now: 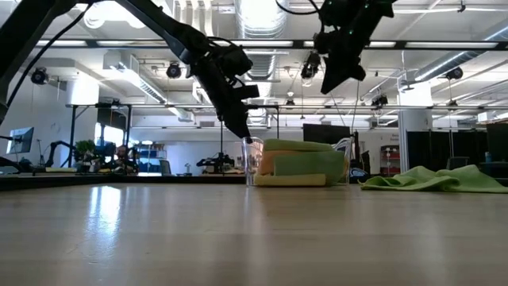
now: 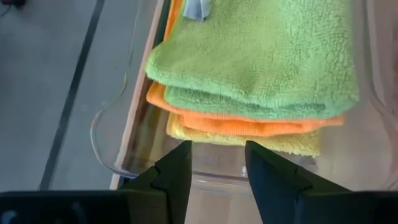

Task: Fold microfiber towels
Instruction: Adjust the transparent bin

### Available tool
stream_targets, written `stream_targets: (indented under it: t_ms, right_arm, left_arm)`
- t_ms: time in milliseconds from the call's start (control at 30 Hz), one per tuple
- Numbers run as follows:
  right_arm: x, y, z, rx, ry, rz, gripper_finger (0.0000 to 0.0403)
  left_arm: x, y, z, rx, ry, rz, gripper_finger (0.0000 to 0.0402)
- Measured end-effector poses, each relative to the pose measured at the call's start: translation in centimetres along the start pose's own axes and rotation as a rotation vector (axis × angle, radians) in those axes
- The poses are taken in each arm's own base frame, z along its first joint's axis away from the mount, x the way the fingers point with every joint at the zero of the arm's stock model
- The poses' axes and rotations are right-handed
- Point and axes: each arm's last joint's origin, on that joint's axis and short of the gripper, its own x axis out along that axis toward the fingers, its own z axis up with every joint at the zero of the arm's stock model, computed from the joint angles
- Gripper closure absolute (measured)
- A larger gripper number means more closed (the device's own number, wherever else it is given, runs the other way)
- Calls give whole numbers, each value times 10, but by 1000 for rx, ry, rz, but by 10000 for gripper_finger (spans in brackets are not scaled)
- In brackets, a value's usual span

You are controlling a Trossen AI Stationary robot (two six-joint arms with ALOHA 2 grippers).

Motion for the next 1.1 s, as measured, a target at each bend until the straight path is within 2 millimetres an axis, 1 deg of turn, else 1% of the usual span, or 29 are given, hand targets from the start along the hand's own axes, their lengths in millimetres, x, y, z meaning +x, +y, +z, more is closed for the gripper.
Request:
stream_targets:
  t_ms: [133, 267, 367, 600, 733, 833, 1033, 1100]
  right_arm:
    - [-11, 0, -1, 12, -33, -29, 394]
    - [-15, 0, -2, 11, -42, -29, 394]
    - [-13, 0, -2, 11, -38, -29, 394]
    - [-6, -1, -4, 13, 11, -31, 394]
    - [-4, -1, -10, 16, 77, -34, 394]
    - [-4, -1, -13, 17, 107, -36, 394]
    - [-3, 0, -15, 15, 125, -35, 394]
    - [-2, 1, -15, 11, 125, -33, 394]
  left_arm:
    - [0, 3, -4, -7, 18, -2, 267]
    - [-1, 7, -6, -12, 47, 28, 267]
    - [-1, 11, -10, -19, 82, 63, 267]
    - [-3, 24, -23, -51, 153, 72, 267]
    - [-4, 28, -33, -93, 250, 117, 267]
    - [-3, 27, -41, -132, 314, 110, 267]
    - [-4, 26, -43, -212, 334, 113, 267]
    - [-5, 25, -42, -210, 326, 112, 267]
